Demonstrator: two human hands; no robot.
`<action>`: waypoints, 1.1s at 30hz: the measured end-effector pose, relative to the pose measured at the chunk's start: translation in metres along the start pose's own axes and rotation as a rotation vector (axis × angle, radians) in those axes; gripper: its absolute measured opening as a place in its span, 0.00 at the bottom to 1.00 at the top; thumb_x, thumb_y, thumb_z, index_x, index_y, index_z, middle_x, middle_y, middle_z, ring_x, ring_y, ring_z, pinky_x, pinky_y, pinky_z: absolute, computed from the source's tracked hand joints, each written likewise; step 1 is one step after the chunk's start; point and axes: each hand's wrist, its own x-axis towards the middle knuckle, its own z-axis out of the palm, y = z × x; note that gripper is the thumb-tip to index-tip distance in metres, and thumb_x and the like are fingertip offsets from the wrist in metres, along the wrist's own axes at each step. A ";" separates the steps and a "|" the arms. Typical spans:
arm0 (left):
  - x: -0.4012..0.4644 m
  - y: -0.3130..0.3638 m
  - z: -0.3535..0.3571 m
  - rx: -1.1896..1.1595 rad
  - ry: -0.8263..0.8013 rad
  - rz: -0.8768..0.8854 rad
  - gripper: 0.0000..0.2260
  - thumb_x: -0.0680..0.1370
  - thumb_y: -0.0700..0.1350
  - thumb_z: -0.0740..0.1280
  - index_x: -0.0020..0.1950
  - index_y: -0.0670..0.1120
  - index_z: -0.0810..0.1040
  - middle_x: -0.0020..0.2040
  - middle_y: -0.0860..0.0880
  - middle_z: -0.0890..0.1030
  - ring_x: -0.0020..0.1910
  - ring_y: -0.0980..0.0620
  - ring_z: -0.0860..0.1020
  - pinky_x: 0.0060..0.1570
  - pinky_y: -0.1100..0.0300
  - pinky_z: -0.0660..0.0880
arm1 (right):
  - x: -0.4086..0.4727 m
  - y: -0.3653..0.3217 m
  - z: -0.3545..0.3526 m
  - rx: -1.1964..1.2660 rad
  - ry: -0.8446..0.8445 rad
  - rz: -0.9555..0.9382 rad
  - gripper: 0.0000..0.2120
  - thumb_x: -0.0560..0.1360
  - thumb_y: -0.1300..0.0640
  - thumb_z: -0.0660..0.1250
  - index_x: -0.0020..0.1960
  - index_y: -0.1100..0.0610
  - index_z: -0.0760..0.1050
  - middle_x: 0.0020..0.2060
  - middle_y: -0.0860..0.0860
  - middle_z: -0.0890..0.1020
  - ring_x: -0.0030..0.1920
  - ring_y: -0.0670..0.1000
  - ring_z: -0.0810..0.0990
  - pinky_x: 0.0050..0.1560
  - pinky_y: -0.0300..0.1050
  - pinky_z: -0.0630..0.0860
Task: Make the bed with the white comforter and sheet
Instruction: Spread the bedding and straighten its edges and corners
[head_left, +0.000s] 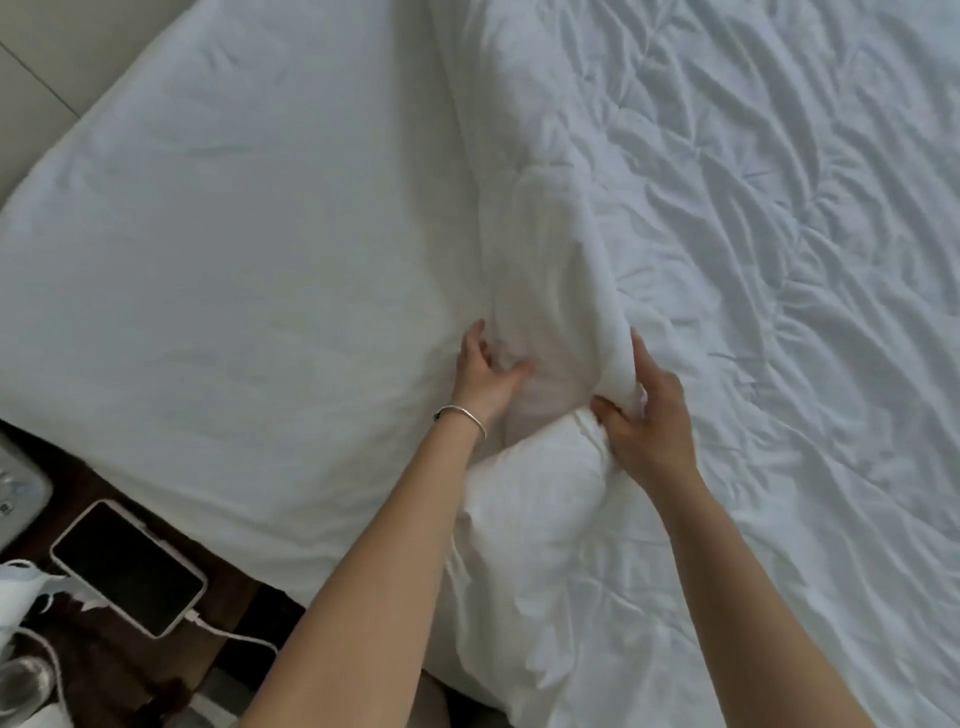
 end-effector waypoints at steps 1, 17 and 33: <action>-0.002 -0.003 0.012 0.066 -0.034 0.003 0.46 0.68 0.47 0.79 0.77 0.47 0.54 0.73 0.46 0.61 0.69 0.51 0.66 0.71 0.59 0.62 | 0.002 0.006 -0.002 -0.124 -0.008 0.009 0.41 0.73 0.51 0.71 0.76 0.33 0.50 0.67 0.46 0.68 0.62 0.47 0.73 0.52 0.43 0.73; -0.107 0.039 -0.065 0.561 0.609 0.550 0.37 0.66 0.31 0.62 0.71 0.60 0.70 0.54 0.48 0.75 0.50 0.45 0.76 0.43 0.54 0.75 | -0.024 -0.039 0.003 -0.235 -0.275 -0.263 0.36 0.70 0.41 0.73 0.74 0.40 0.62 0.75 0.44 0.52 0.69 0.44 0.64 0.62 0.42 0.70; -0.014 -0.042 -0.284 0.495 0.325 -0.006 0.26 0.74 0.56 0.71 0.70 0.53 0.70 0.55 0.47 0.77 0.56 0.45 0.77 0.51 0.61 0.73 | 0.016 -0.218 0.211 -0.430 -0.118 -0.981 0.22 0.78 0.45 0.63 0.69 0.52 0.72 0.73 0.52 0.69 0.74 0.56 0.63 0.71 0.53 0.59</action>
